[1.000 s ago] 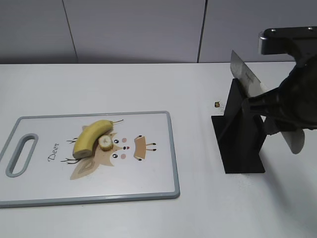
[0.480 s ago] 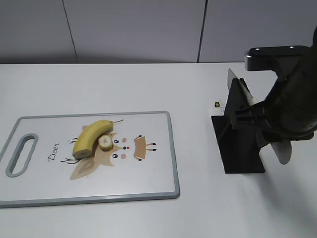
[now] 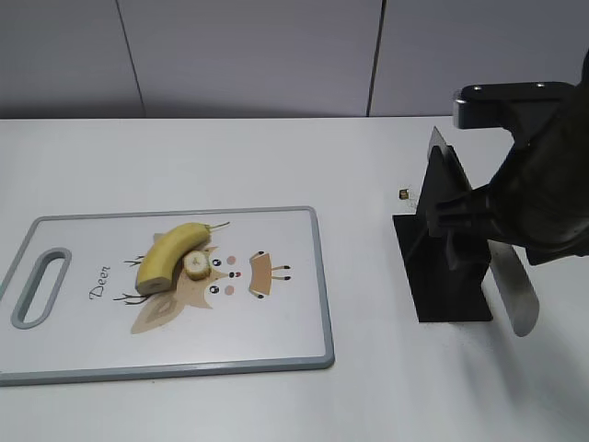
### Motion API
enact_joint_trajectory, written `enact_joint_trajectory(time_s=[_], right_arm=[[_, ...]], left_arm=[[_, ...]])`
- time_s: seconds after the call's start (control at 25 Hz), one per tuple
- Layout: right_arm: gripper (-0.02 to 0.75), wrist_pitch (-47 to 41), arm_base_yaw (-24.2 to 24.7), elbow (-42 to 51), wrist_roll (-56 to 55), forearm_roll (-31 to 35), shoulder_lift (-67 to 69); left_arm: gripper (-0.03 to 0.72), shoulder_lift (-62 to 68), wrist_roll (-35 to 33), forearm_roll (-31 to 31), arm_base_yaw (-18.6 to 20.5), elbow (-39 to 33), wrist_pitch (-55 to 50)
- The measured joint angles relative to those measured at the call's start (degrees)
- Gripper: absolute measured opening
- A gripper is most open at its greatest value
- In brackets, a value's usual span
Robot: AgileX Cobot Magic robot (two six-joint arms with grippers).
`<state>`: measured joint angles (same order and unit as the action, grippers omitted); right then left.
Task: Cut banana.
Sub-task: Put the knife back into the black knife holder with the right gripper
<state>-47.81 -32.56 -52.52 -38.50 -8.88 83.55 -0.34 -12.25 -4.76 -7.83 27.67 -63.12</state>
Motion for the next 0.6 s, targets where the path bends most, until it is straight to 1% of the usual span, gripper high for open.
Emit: enact_joint_trajectory(time_s=[0.12, 0.24, 0.36, 0.44, 0.6], right_arm=[[0.602, -0.05, 0.00, 0.00, 2.11, -0.24, -1.20], [0.604, -0.10, 0.00, 0.00, 7.80, 0.46, -4.97], [0.604, -0.50, -0.21, 0.00, 16.94, 3.84, -10.17], [0.604, -1.63, -0.62, 0.08, 24.26, 6.93, -13.57], [0.604, -2.09, -0.84, 3.31, 33.64, 11.15, -22.71]], left_arm=[[0.589, 0.00, 0.00, 0.00, 1.09, 0.00, 0.00], [0.589, 0.00, 0.00, 0.07, 3.89, 0.00, 0.00], [0.589, 0.00, 0.00, 0.07, 5.71, 0.00, 0.02], [0.589, 0.00, 0.00, 0.07, 5.95, 0.00, 0.07], [0.587, 0.00, 0.00, 0.07, 6.01, 0.00, 0.06]])
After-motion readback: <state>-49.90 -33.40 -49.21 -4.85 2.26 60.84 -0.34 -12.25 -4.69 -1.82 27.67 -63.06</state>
